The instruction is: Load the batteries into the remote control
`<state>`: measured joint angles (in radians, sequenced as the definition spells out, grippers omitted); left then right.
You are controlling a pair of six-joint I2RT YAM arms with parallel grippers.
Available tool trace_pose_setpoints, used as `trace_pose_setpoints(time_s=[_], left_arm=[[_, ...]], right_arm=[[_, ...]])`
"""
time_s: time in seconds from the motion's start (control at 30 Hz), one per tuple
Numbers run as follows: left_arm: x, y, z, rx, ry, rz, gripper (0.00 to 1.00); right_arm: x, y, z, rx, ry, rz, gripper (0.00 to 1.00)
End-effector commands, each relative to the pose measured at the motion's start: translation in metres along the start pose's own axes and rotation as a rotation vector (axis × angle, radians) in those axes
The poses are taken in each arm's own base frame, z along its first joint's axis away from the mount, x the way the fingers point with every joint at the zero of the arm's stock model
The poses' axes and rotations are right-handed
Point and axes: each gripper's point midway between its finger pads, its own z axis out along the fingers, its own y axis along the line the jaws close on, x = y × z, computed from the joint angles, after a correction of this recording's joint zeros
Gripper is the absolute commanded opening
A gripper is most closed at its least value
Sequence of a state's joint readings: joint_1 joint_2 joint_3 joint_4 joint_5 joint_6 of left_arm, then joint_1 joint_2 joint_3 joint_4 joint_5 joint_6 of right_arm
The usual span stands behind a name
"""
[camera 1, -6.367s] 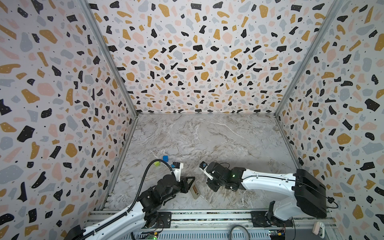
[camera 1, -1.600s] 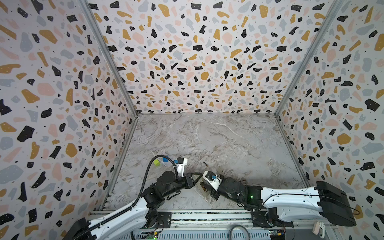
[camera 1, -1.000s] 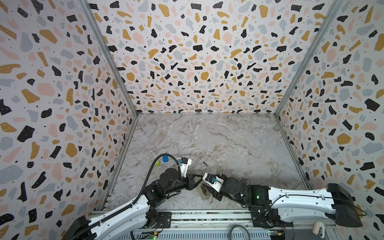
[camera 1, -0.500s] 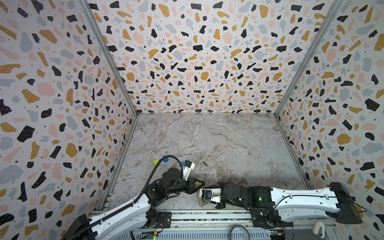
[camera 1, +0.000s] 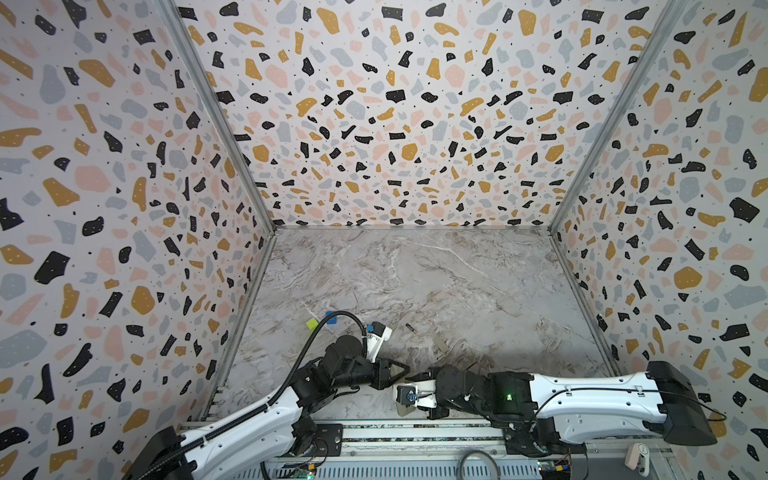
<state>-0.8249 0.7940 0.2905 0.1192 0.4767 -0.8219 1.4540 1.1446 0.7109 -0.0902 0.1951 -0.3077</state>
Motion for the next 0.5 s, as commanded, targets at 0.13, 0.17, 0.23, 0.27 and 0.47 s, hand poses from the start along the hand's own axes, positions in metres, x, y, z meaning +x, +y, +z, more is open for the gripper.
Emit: trace_pose_setpoints(time_s=[0.13, 0.17, 0.23, 0.27, 0.47], left_arm=[[-0.011, -0.02, -0.003, 0.055, -0.016, 0.046, 0.0], [-0.011, -0.02, -0.003, 0.056, -0.016, 0.045, 0.0], [-0.011, -0.021, -0.003, 0.058, -0.019, 0.046, 0.0], [-0.012, -0.021, -0.003, 0.058, -0.02, 0.047, 0.0], [-0.011, -0.02, -0.003, 0.058, -0.016, 0.044, 0.0]], right_arm=[[0.002, -0.003, 0.003, 0.013, 0.004, -0.003, 0.31], [0.001, -0.003, 0.003, 0.011, 0.003, -0.002, 0.3], [0.004, -0.001, 0.005, 0.003, 0.013, -0.006, 0.29], [0.005, 0.0, 0.006, 0.0, 0.017, -0.007, 0.29], [0.012, 0.004, 0.014, -0.014, 0.049, -0.014, 0.25]])
